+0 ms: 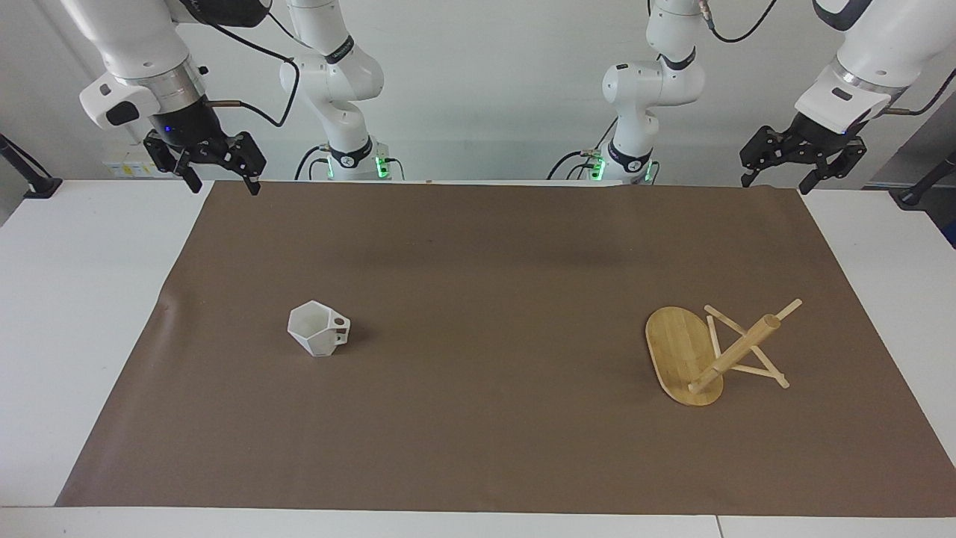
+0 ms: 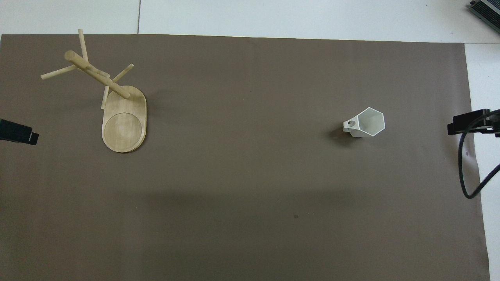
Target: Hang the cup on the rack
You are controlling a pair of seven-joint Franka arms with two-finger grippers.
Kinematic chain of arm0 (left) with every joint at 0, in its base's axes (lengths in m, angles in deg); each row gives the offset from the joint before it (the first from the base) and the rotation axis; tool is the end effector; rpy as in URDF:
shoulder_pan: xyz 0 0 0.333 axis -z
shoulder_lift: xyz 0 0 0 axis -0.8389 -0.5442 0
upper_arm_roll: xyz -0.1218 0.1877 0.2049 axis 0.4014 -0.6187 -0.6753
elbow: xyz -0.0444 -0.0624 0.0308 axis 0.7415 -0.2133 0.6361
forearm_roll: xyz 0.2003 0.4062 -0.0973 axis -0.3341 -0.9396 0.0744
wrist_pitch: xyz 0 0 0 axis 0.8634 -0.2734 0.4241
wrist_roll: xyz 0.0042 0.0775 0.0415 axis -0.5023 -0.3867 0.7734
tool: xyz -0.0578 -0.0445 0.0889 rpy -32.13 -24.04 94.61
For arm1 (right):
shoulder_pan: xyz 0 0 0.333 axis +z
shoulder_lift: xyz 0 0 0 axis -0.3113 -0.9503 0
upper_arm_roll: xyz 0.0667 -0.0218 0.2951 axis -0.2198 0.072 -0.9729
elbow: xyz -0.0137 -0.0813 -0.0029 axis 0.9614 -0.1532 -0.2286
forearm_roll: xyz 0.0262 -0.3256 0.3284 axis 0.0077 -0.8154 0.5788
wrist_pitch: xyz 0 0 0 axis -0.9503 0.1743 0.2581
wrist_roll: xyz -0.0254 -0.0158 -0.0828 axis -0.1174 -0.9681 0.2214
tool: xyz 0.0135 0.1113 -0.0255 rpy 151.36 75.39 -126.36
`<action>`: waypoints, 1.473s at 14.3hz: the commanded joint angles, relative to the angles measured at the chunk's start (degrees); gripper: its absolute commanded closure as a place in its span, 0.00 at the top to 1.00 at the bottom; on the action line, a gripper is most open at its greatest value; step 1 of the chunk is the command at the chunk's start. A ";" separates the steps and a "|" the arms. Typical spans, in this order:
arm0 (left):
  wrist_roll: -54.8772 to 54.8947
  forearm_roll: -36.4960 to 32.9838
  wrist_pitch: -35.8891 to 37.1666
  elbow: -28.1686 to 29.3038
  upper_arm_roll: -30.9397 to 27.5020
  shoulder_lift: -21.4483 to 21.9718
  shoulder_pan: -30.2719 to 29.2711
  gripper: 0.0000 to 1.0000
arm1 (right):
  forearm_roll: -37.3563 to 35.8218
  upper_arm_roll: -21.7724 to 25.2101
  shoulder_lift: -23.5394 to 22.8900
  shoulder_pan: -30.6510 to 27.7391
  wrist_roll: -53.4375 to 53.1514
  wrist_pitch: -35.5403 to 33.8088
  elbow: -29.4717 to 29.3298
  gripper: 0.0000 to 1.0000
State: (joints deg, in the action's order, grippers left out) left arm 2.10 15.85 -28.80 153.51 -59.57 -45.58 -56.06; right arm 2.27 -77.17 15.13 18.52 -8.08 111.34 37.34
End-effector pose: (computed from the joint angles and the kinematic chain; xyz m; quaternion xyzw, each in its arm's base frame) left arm 0.6023 -0.0136 0.6430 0.9949 -0.0981 -0.0184 0.0135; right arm 0.6124 -0.0390 0.6310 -0.9995 0.0302 -0.0067 0.0017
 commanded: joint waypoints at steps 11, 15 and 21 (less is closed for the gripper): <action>0.69 0.46 -0.06 0.90 0.05 0.79 -0.53 1.00 | 0.96 0.06 2.03 -0.56 1.79 6.95 3.96 1.00; 0.69 0.46 -0.06 0.90 0.05 0.79 -0.53 1.00 | 0.96 -0.20 4.57 -0.47 1.61 14.23 11.49 1.00; 0.69 0.46 -0.06 0.90 0.05 0.79 -0.53 1.00 | 0.96 -0.64 4.05 -0.38 1.35 24.08 20.91 1.00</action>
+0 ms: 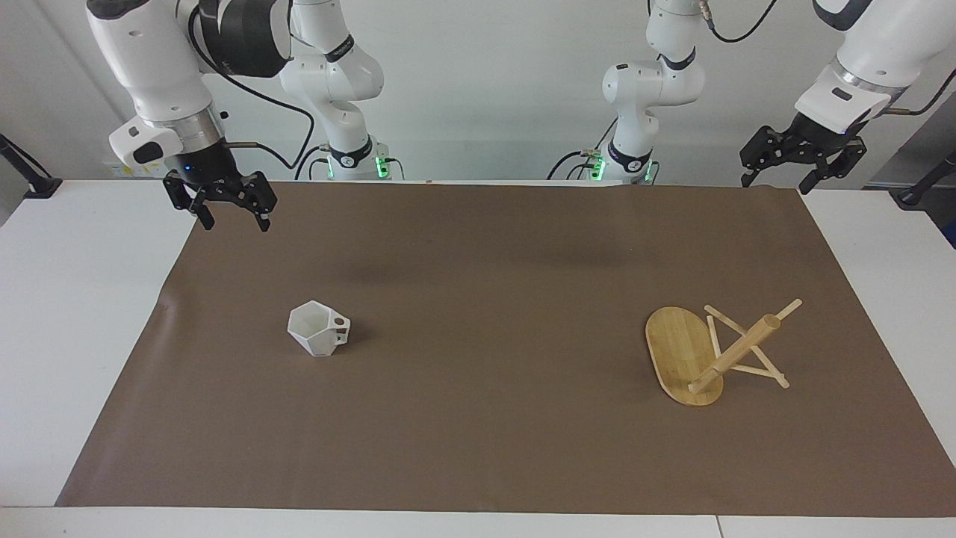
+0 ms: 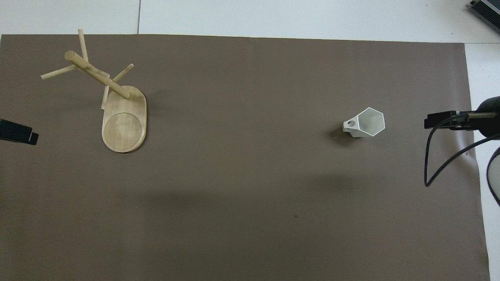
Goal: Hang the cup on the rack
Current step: 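Reach the right gripper toward the white mug's rim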
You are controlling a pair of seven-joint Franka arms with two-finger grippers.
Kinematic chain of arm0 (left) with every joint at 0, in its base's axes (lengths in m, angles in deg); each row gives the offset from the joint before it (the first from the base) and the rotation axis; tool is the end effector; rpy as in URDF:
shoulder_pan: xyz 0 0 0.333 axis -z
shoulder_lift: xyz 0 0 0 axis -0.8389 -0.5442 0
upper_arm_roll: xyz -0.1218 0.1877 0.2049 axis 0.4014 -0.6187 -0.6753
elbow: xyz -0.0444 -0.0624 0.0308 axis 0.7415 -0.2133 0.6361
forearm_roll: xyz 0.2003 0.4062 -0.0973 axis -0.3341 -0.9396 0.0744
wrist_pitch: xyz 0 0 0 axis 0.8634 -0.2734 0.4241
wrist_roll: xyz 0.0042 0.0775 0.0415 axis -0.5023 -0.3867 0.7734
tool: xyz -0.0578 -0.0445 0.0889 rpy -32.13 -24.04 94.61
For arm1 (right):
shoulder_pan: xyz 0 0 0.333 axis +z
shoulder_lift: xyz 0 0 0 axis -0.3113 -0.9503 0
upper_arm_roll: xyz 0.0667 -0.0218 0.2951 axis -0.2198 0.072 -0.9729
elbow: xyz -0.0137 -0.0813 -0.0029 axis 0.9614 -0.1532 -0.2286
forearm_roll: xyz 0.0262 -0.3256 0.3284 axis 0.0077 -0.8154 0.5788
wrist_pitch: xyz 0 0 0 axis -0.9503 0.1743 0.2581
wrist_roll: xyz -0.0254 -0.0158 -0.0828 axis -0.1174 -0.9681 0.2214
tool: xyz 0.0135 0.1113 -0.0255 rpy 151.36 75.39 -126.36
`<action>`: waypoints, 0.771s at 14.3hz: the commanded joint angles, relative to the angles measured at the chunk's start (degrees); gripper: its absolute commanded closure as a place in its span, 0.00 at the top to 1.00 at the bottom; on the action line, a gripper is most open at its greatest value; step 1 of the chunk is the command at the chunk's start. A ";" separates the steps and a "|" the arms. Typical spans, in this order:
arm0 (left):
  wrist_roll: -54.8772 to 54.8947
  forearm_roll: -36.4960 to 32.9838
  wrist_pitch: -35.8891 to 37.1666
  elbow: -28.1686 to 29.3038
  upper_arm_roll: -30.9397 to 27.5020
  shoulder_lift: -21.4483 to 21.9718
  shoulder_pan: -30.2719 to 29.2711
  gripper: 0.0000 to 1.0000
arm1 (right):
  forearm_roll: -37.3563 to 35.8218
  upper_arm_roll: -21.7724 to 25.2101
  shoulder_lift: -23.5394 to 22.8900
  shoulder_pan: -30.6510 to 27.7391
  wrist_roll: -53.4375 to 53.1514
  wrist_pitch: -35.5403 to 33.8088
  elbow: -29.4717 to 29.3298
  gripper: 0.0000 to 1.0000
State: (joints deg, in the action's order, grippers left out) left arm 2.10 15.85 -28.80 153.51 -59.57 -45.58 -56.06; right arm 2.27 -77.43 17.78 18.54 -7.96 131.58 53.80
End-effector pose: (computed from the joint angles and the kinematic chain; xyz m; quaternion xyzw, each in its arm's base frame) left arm 0.6023 -0.0136 0.6430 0.9949 -0.0981 -0.0184 0.0135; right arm 0.6229 -0.0370 0.5341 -0.9977 0.0270 -0.0628 0.0014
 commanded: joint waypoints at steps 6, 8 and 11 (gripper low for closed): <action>0.69 0.46 -0.06 0.90 0.05 0.79 -0.53 1.00 | 0.96 -0.48 -3.96 -0.23 1.14 12.46 7.53 1.00; 0.69 0.46 -0.06 0.90 0.05 0.79 -0.53 1.00 | 0.96 -0.48 -6.94 -0.23 1.23 15.18 7.62 1.00; 0.69 0.46 -0.06 0.90 0.05 0.79 -0.53 1.00 | 0.96 -0.56 -9.67 -0.14 0.71 20.01 9.02 1.00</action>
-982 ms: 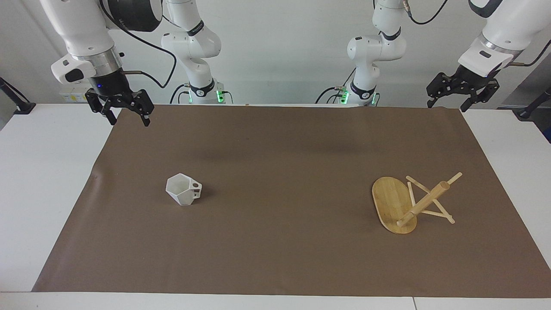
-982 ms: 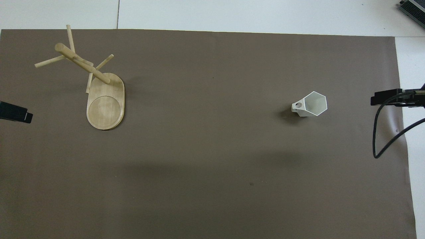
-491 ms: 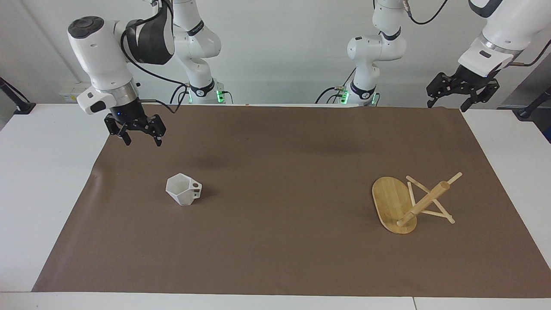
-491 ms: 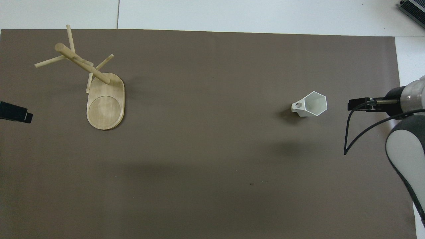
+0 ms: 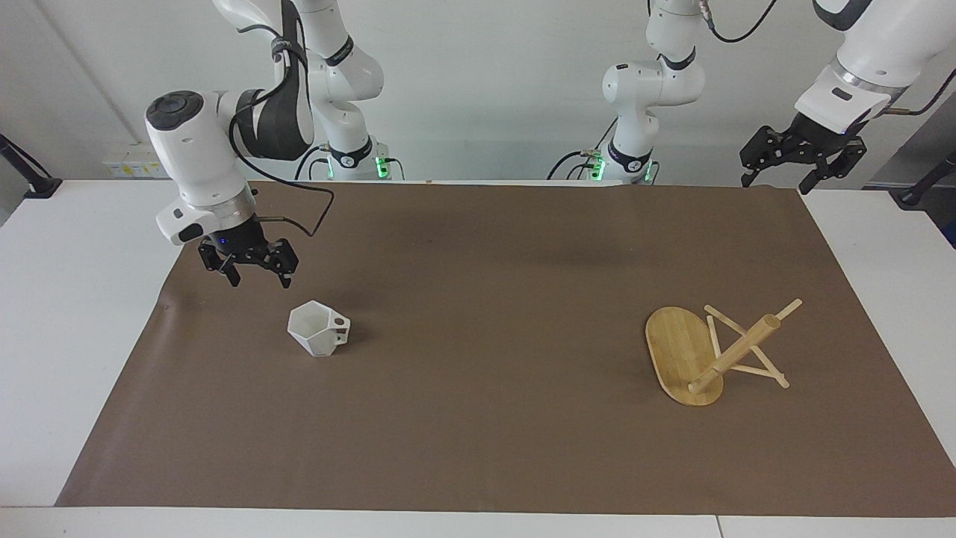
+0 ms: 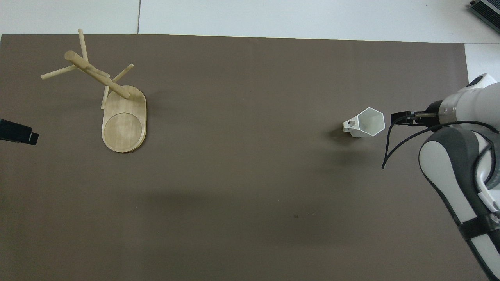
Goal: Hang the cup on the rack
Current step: 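Reach the right gripper toward the white mug's rim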
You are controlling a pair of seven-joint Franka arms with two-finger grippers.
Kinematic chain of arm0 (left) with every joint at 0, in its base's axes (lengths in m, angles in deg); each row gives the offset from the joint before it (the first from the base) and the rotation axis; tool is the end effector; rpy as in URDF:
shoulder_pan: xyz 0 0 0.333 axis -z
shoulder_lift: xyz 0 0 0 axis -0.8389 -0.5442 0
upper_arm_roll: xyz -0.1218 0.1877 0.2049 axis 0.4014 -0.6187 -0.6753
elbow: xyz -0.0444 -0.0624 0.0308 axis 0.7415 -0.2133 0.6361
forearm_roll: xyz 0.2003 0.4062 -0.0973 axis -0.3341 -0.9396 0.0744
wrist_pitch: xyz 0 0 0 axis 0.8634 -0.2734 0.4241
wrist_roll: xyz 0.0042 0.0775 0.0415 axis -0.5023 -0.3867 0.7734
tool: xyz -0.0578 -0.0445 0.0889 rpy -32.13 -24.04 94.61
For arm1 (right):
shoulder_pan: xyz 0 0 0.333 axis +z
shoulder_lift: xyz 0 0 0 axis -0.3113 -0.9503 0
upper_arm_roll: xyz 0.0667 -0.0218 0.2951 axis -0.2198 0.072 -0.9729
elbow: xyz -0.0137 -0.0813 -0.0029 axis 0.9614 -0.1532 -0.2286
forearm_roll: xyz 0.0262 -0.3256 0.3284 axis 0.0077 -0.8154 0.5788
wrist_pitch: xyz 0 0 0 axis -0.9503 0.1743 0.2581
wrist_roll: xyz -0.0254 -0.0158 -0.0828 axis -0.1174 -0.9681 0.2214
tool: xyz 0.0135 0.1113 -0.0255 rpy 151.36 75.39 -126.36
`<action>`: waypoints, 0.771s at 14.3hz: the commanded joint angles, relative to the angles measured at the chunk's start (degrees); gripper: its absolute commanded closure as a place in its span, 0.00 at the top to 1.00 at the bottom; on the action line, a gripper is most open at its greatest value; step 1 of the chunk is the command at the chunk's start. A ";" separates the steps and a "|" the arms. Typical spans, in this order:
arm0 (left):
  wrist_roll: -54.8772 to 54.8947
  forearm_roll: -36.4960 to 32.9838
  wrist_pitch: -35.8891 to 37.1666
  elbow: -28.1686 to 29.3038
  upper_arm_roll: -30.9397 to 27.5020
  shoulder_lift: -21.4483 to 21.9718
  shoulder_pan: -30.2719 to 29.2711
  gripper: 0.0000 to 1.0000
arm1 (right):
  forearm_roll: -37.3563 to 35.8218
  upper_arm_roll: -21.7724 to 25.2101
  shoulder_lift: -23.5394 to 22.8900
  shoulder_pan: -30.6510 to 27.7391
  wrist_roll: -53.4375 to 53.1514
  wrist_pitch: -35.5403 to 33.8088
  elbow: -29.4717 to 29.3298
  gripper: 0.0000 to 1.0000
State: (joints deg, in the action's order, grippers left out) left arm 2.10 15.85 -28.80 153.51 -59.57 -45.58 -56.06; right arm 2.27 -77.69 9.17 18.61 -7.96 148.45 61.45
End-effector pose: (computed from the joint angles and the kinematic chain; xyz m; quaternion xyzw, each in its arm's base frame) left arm 0.6023 -0.0136 0.6430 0.9949 -0.0981 -0.0184 0.0135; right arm 0.6499 -0.0336 0.3936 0.9974 -0.0240 0.0681 0.0034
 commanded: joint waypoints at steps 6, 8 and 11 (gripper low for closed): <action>0.69 0.46 -0.06 0.90 0.05 0.79 -0.53 1.00 | 1.04 -1.44 -4.32 -0.13 0.00 7.12 2.79 1.00; 0.69 0.46 -0.06 0.90 0.05 0.79 -0.53 1.00 | 1.04 -1.53 -5.02 -0.13 -1.66 7.90 3.66 1.00; 0.69 0.46 -0.06 0.90 0.05 0.79 -0.53 1.00 | 1.04 -1.80 -5.11 -0.13 -2.28 9.84 4.90 1.00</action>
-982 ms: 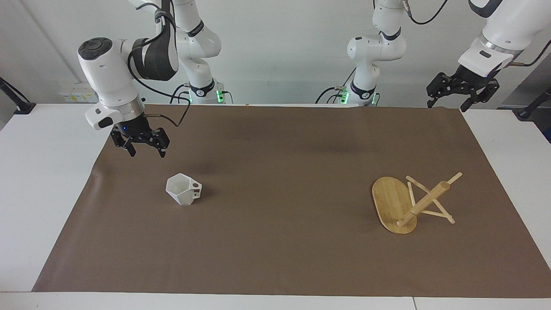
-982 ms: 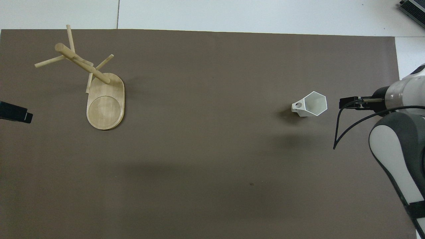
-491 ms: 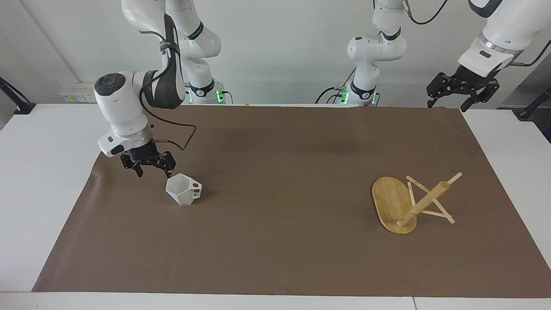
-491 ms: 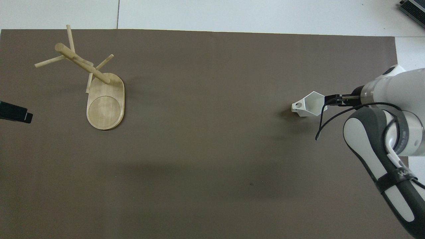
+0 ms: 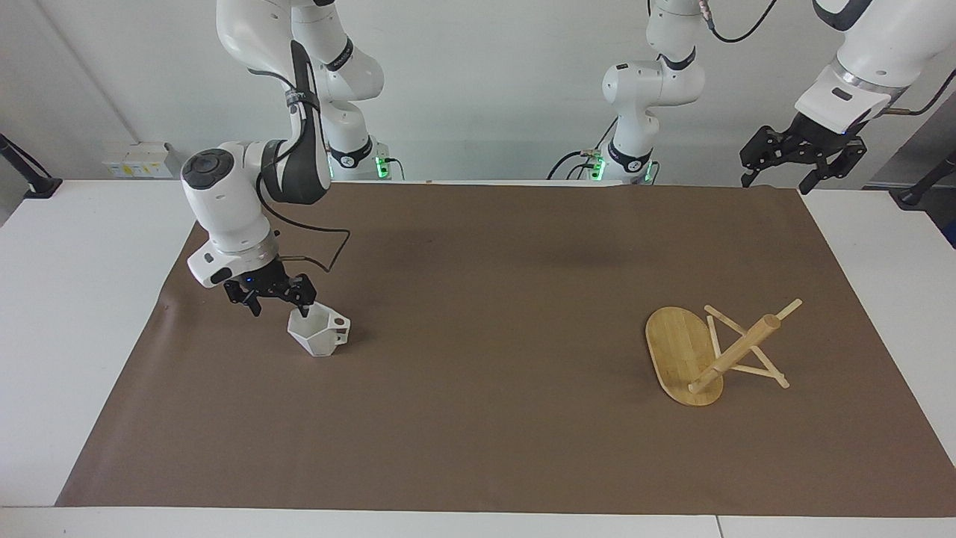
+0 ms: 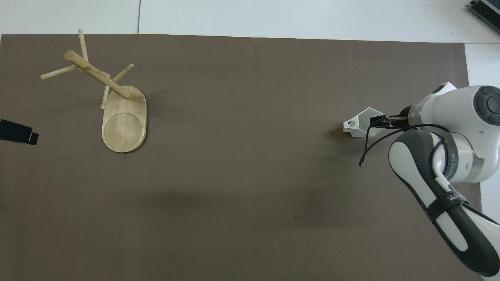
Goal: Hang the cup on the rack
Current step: 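Reach the right gripper toward the white mug's rim, then close the right gripper on the white mug's rim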
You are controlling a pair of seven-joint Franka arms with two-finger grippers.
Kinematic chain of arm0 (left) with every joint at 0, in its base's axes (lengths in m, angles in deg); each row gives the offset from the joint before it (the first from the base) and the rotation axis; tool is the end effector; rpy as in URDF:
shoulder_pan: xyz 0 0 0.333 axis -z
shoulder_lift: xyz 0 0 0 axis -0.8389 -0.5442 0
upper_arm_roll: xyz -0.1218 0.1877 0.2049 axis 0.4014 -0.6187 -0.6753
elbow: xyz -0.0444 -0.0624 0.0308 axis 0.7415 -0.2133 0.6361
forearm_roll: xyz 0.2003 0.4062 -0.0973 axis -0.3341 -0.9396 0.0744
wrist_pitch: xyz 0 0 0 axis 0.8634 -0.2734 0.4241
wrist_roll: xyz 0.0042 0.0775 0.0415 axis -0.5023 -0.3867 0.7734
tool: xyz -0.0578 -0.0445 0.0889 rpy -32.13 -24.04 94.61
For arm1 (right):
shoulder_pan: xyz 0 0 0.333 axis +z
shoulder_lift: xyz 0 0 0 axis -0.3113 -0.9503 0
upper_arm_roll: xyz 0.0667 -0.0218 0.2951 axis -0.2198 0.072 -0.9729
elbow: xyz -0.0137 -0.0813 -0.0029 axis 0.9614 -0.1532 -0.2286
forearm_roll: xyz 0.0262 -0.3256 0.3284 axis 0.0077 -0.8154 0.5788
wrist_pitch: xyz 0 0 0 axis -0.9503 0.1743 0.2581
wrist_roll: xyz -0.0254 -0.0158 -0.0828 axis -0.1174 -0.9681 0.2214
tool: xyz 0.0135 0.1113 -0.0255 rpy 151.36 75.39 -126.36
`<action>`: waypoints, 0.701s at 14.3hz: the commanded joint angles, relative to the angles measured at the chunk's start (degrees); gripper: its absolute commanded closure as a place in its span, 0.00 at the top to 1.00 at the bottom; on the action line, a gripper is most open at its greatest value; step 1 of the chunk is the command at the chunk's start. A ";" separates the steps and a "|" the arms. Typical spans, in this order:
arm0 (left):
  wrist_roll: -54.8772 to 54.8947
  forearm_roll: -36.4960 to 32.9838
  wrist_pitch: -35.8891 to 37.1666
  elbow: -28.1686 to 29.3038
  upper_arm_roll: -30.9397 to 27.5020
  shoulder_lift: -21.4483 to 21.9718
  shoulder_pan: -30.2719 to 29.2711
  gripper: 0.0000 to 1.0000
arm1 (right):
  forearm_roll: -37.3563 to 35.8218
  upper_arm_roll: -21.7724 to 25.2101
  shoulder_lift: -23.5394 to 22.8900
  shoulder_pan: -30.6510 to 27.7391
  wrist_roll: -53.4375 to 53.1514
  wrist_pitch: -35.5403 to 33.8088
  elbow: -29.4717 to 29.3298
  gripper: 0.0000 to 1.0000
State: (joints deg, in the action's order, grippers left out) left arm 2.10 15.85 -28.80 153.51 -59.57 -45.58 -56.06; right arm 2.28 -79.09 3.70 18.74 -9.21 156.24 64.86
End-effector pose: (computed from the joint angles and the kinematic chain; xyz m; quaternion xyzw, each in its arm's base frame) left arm 0.6023 -0.0136 0.6430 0.9949 -0.0981 -0.0184 0.0135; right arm 0.6504 -0.0164 0.3135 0.9980 -0.0215 0.0587 0.0025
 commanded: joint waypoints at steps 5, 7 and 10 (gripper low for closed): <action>0.69 0.46 -0.06 0.90 0.05 0.79 -0.53 1.00 | 1.04 -0.49 -0.43 -0.17 -1.48 2.31 1.40 0.94; 0.69 0.46 -0.06 0.90 0.05 0.79 -0.53 1.00 | 1.04 -0.49 -0.34 -0.25 -1.48 2.31 1.40 0.88; 0.69 0.46 -0.06 0.90 0.05 0.79 -0.53 1.00 | 1.04 -0.49 -0.43 -0.25 -1.48 2.31 1.40 0.78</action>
State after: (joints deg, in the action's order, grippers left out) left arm 2.09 15.85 -28.80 153.51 -59.57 -45.58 -56.06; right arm 2.28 -79.20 3.26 18.75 -9.99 157.04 65.62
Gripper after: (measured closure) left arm 0.000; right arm 0.123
